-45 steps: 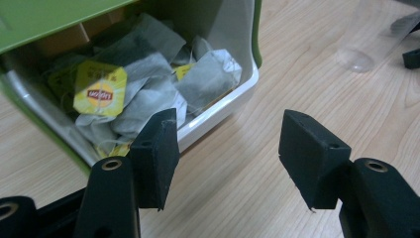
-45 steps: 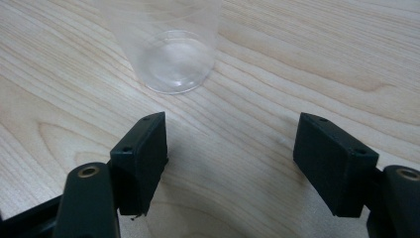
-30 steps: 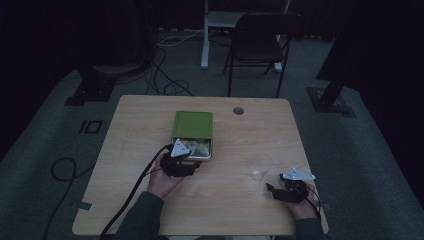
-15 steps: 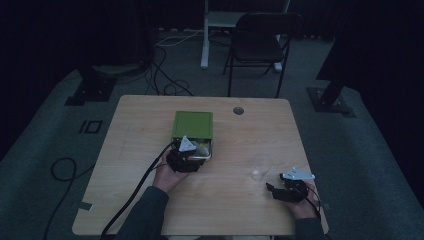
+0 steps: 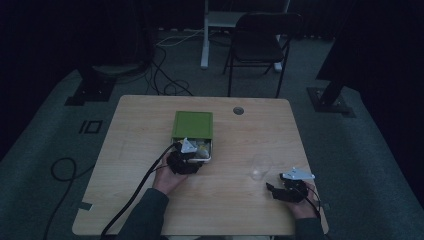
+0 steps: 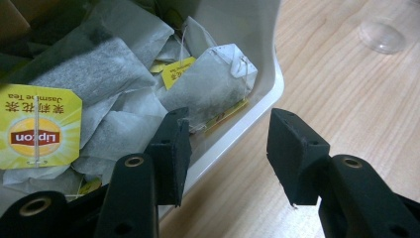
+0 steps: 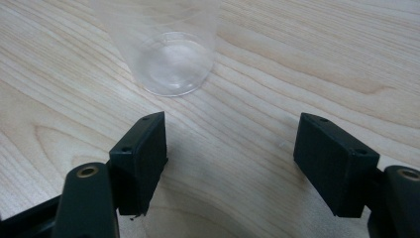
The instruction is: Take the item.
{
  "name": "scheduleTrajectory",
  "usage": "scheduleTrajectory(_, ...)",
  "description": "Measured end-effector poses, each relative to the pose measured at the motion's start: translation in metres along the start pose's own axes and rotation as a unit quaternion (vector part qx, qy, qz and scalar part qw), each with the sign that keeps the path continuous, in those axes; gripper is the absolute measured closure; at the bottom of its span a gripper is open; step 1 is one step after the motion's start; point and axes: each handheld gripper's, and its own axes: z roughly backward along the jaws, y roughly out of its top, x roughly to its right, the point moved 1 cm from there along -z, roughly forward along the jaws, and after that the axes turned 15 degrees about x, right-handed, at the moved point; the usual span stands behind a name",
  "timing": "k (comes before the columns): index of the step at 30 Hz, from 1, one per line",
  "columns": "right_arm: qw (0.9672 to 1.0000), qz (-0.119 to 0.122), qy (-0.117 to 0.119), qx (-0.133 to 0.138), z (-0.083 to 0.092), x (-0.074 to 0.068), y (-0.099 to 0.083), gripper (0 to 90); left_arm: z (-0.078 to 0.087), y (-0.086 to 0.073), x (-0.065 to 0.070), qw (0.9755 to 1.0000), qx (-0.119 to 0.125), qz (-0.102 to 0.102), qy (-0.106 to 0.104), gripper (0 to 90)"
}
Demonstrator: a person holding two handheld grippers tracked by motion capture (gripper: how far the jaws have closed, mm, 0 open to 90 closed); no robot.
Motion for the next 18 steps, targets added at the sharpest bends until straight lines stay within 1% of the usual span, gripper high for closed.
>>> scheduleTrajectory(3, 1.0, 0.0, 0.0, 0.0, 0.0, 0.0, 0.0, 28.6, 0.004, -0.001, 0.003, 1.0, -0.003, 0.0, -0.003, 53.5)
scheduleTrajectory(6, 1.0, 0.0, 0.0, 0.0, 0.0, 0.0, 0.0, 28.6, 0.008, -0.001, 0.005, 0.9999, -0.004, 0.004, -0.014, 56.6)
scheduleTrajectory(10, 1.0, 0.0, 0.0, 0.0, 0.0, 0.0, 0.0, 28.6, 0.011, -0.001, 0.007, 0.9997, -0.007, 0.005, -0.021, 58.9)
scheduleTrajectory(11, 1.0, 0.0, 0.0, 0.0, 0.0, 0.0, 0.0, 28.6, 0.013, -0.001, 0.008, 0.9995, -0.01, 0.006, -0.028, 58.9)
scheduleTrajectory(12, 1.0, 0.0, 0.0, 0.0, 0.0, 0.0, 0.0, 28.6, 0.013, -0.001, 0.008, 0.9995, -0.01, 0.006, -0.028, 60.5)
scheduleTrajectory(13, 1.0, 0.0, 0.0, 0.0, 0.0, 0.0, 0.0, 28.6, 0.014, 0.0, 0.008, 0.9995, -0.008, 0.003, -0.031, 61.4)
scheduleTrajectory(14, 1.0, 0.0, 0.0, 0.0, 0.0, 0.0, 0.0, 28.6, 0.016, 0.001, 0.009, 0.9994, -0.001, 0.005, -0.033, 62.2)
scheduleTrajectory(15, 1.0, 0.0, 0.0, 0.0, 0.0, 0.0, 0.0, 28.6, 0.017, 0.003, 0.009, 0.9994, 0.008, 0.006, -0.032, 62.2)
scheduleTrajectory(16, 1.0, 0.0, 0.0, 0.0, 0.0, 0.0, 0.0, 28.6, 0.017, 0.003, 0.009, 0.9994, 0.008, 0.006, -0.032, 61.9)
scheduleTrajectory(17, 1.0, 0.0, 0.0, 0.0, 0.0, 0.0, 0.0, 28.6, 0.018, 0.006, 0.009, 0.9994, 0.02, 0.004, -0.029, 61.9)
scheduleTrajectory(18, 1.0, 0.0, 0.0, 0.0, 0.0, 0.0, 0.0, 28.6, 0.019, 0.008, 0.008, 0.9993, 0.024, 0.005, -0.028, 61.0)
